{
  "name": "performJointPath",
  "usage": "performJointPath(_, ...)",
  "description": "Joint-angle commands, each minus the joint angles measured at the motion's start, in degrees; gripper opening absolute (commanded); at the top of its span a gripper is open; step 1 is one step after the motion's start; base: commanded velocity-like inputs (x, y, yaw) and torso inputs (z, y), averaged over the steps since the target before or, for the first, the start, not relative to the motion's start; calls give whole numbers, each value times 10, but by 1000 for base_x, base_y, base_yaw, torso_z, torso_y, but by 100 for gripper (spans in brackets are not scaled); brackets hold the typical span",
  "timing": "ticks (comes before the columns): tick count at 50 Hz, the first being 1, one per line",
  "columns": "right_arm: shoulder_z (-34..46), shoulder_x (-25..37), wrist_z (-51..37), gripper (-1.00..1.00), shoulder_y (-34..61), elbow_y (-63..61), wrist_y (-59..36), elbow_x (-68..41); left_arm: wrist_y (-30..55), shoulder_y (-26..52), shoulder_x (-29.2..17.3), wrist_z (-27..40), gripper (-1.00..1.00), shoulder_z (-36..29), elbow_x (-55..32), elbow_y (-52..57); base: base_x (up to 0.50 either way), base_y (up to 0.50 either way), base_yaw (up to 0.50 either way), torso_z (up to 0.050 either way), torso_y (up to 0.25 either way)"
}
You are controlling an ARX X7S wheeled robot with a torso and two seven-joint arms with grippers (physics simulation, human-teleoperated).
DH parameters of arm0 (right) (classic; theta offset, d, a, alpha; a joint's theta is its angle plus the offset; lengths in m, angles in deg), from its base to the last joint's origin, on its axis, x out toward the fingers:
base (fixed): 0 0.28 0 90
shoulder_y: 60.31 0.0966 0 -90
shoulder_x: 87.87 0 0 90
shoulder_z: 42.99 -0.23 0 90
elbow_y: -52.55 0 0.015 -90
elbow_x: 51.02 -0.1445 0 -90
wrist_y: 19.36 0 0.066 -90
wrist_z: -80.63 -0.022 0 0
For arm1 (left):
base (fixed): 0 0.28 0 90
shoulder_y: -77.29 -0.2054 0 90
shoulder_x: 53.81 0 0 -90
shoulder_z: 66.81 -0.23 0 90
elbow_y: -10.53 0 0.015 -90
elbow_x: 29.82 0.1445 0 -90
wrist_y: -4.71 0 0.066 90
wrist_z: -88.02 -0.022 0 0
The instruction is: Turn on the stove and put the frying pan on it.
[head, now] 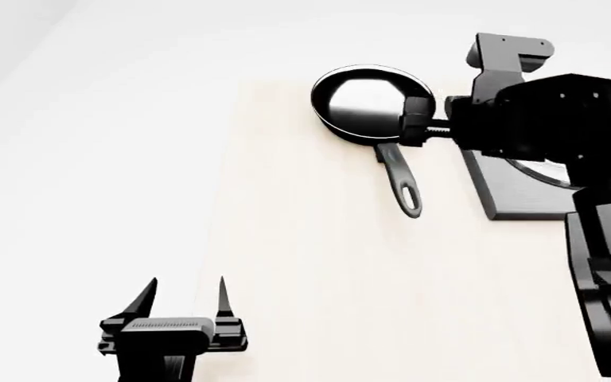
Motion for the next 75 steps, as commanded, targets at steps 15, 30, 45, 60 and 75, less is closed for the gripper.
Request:
performJointPath(15, 13, -15, -6, 100, -20, 5, -16, -1, -2, 0, -3, 2, 100, -4, -2, -2, 0, 0, 0, 0, 0)
performJointPath(30, 38, -31, 16, 100, -18, 34, 4, 17, -2, 2, -4, 3, 100, -7, -4, -3, 0, 0, 0, 0, 0)
performJointPath(45, 63, -55, 42, 100, -18, 74, 28, 36, -3, 3, -5, 4, 100, -8, -6, -3, 0, 0, 0, 0, 0)
performJointPath(60, 76, -73, 61, 100, -20, 113, 51, 48, -5, 1, -7, 6, 100, -9, -7, -2, 0, 0, 0, 0, 0)
performJointPath(75, 87, -85, 75, 100, -28, 143, 70, 59, -5, 4, -7, 8, 100, -11, -10, -4, 0, 0, 0, 0, 0)
